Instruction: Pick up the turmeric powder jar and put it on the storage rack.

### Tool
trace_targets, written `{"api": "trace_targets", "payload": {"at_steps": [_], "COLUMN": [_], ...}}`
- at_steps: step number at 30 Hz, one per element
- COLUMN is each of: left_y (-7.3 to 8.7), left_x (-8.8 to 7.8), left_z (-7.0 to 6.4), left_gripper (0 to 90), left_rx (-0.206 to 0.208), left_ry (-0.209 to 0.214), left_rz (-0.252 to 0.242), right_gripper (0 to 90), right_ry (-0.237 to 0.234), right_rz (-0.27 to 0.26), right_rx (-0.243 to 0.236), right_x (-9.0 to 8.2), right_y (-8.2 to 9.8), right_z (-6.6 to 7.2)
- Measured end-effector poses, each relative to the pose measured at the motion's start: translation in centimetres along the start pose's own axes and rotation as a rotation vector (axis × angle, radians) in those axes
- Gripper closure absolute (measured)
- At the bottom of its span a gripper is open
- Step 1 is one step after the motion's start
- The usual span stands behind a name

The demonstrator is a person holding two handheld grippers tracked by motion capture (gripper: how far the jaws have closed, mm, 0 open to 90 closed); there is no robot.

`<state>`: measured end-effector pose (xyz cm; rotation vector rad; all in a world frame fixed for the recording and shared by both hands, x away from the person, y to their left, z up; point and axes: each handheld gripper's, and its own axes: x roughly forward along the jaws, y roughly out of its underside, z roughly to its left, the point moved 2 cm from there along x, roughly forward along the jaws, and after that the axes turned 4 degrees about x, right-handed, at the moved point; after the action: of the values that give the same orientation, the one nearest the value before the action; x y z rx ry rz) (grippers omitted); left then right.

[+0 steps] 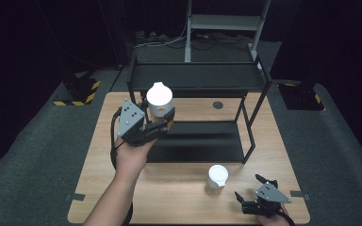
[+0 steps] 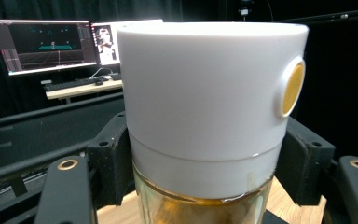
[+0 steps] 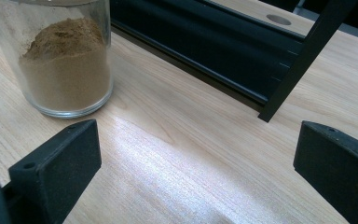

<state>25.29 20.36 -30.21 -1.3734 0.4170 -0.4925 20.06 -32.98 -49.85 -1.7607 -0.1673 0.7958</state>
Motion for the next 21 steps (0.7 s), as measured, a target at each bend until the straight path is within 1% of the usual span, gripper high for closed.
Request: {"api": "trace_targets", "payload": {"at_steps": [2,3,8,9,10,17,21], "left_y": [-0.3,-0.7,-1.4,-1.8,-1.8,-3.3,-3.8], "left_x": [0.1,0.3,0.6,0.9,0.9,1.9,2.1], "left_z": [0.1,0.3,0.5,0.7,0.7,1.1,1.2], "left_gripper": [30.6,30.6,30.6,30.6,30.6,30.6,30.6], "left_rx": [-0.002,-0.001,-0.003,-0.004,-0.004,-0.001,0.001], "left_ry": [0.001,0.004,0.003,0.002,0.002,-0.009,-0.017], "left_rz": [-0.003,-0.005,-0.009,-0.012,-0.012,-0.018,-0.025], "right_gripper": [0.0,0.0,0.0,0.0,0.0,0.0,0.0], "right_ry": [0.000,0.000,0.000,0.000,0.000,-0.001,-0.001], "right_rz": [-0.001,-0.002,-0.002,-0.002,-0.002,-0.004,-0.005], "right_rx": [-0.002,-0.002,0.000,0.001,0.001,0.003,0.004], "right_x": [0.0,0.0,0.0,0.0,0.0,0.0,0.0], "right_y": [0.0,0.0,0.0,0.0,0.0,0.1,0.1], "right_z": [0.0,0.0,0.0,0.0,0.0,0.0,-0.1]}}
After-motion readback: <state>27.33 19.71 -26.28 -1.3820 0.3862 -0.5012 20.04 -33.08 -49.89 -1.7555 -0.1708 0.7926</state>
